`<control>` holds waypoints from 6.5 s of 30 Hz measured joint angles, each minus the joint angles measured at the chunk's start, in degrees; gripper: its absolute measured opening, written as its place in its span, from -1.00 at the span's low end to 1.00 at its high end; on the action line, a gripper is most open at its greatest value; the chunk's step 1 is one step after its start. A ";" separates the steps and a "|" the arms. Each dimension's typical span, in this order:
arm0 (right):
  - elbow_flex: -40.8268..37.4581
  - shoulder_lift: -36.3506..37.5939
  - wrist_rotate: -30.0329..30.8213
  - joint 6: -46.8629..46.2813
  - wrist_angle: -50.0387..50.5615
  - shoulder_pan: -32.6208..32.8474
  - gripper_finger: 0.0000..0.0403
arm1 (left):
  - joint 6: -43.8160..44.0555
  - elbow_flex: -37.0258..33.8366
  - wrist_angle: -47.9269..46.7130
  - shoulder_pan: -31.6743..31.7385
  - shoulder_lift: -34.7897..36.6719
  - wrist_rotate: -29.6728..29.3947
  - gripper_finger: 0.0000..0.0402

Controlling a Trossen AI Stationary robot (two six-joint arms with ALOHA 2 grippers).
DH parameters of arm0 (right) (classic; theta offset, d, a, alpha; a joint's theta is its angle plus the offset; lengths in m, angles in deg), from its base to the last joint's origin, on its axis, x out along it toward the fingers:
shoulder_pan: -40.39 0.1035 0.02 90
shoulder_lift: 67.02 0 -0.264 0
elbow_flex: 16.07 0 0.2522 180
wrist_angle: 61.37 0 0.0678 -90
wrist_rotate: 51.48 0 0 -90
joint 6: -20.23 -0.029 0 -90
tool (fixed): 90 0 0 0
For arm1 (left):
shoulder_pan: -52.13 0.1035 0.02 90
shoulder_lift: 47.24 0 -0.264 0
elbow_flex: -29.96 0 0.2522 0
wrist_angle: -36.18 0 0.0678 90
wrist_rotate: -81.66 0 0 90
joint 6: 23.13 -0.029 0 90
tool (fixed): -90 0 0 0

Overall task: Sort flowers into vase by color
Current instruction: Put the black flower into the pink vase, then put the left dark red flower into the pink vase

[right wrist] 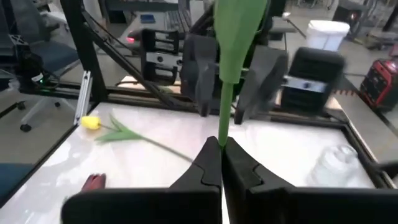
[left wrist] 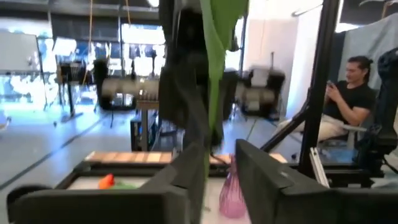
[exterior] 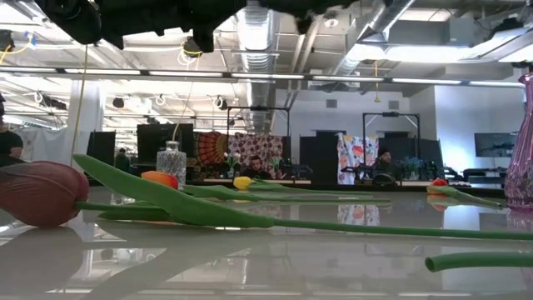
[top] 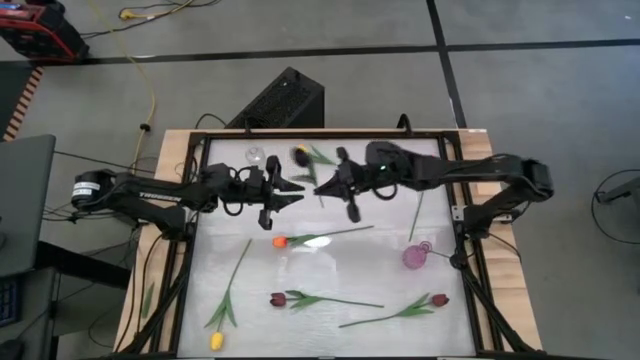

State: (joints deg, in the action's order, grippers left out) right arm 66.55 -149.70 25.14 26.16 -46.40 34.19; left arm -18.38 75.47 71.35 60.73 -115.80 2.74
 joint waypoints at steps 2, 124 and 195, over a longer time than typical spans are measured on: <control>0.00 3.05 0.02 0.15 5.48 0.00 -0.90 | -0.31 0.02 -3.33 0.00 0.79 -0.01 -0.40; 11.14 9.68 23.09 -43.63 32.79 43.30 -0.15 | -5.10 6.54 -21.65 -28.97 -19.86 -6.26 -0.18; 24.59 -42.43 28.68 -42.57 34.35 35.30 -0.15 | 0.02 -12.79 -24.96 -37.15 9.08 -26.77 -0.18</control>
State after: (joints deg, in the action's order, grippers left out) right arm 91.14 -192.13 53.82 -16.41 -12.05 69.50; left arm -18.36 62.68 46.38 23.58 -106.72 -24.02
